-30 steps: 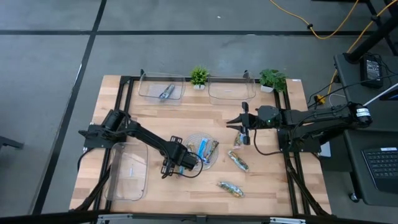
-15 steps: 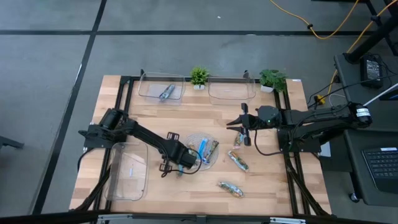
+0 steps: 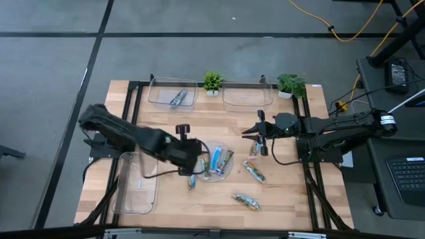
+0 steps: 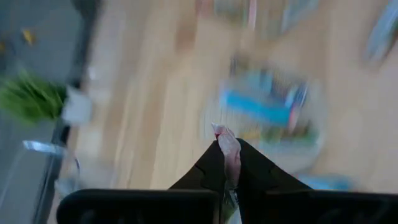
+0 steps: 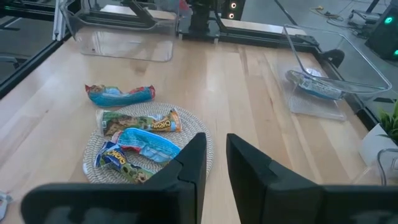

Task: Pick and place Granola Bars by type
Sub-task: Put the red granola bar into the bottom transparent bin

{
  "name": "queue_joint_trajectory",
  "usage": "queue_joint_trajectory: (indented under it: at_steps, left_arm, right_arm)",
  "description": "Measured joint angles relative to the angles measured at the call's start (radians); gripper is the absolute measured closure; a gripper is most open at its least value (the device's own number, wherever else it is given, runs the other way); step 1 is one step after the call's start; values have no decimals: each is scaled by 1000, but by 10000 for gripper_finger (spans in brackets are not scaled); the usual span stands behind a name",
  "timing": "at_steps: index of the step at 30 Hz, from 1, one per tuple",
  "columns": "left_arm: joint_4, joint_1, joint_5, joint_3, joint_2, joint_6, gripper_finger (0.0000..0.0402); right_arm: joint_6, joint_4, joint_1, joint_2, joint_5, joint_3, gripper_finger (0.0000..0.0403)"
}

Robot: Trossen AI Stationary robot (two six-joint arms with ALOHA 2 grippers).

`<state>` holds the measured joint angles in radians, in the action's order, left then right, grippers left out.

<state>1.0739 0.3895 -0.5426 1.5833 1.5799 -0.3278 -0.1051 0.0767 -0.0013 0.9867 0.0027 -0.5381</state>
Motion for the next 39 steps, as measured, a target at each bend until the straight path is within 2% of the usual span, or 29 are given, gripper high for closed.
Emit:
queue_joint_trajectory:
  at_steps: [6,16,23,28,39]
  left_arm:
    - [-182,62,-139,1,-137,15,395]
    - [-208,82,-244,0,-163,23,396]
    - [-211,17,-541,0,-159,-78,396]
    - [-211,-78,-734,0,-159,-50,396]
    - [-211,-254,-749,0,-159,36,396]
  right_arm:
    - [15,0,0,2,-2,0,336]
    - [21,1,0,38,-6,0,336]
    - [21,24,0,87,-6,0,336]
    - [27,67,0,115,-6,0,336]
    - [53,100,0,126,-7,0,336]
